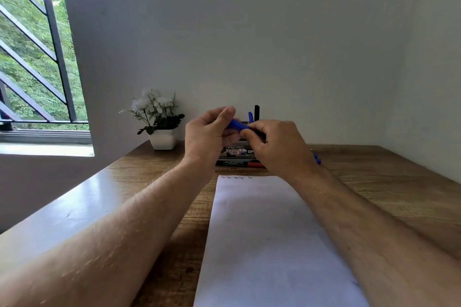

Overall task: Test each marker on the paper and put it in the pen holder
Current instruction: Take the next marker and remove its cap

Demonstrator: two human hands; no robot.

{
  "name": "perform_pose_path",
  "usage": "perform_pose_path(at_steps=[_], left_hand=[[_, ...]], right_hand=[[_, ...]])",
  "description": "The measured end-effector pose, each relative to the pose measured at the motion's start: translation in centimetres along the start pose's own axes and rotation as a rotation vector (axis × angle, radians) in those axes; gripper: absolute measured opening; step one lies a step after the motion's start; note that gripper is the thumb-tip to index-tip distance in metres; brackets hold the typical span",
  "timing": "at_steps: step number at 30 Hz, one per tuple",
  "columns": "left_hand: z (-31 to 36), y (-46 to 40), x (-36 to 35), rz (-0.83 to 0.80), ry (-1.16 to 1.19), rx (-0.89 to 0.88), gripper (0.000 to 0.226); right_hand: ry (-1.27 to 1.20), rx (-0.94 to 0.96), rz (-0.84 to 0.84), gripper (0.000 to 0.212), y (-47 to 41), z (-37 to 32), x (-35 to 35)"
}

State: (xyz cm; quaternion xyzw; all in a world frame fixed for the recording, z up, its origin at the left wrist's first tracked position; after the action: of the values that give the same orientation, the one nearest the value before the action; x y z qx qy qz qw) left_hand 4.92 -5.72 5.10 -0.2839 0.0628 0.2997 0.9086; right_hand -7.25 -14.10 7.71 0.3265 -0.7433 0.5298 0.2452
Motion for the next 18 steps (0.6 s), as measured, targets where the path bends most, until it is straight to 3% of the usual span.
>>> perform_pose_path(at_steps=[10, 18], left_hand=[[0.15, 0.17, 0.28, 0.047, 0.103, 0.020, 0.029], [0.13, -0.07, -0.03, -0.022, 0.072, 0.033, 0.011]], right_hand=[[0.139, 0.009, 0.014, 0.032, 0.00, -0.42, 0.10], [0.172, -0.054, 0.000, 0.039, 0.14, 0.12, 0.63]])
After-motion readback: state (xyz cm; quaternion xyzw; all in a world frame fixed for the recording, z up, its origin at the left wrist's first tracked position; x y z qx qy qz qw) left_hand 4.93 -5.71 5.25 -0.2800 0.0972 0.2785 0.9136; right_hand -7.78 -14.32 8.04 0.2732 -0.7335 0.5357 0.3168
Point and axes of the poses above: each hand's wrist, its own y-axis away from the middle knuckle, its own x-axis out of the back of the hand, z = x × y, the point moved 8 cm from there along -y, towards the middle knuckle, and after that the axes turned 13 degrees about -z, right-handed, at the moved point
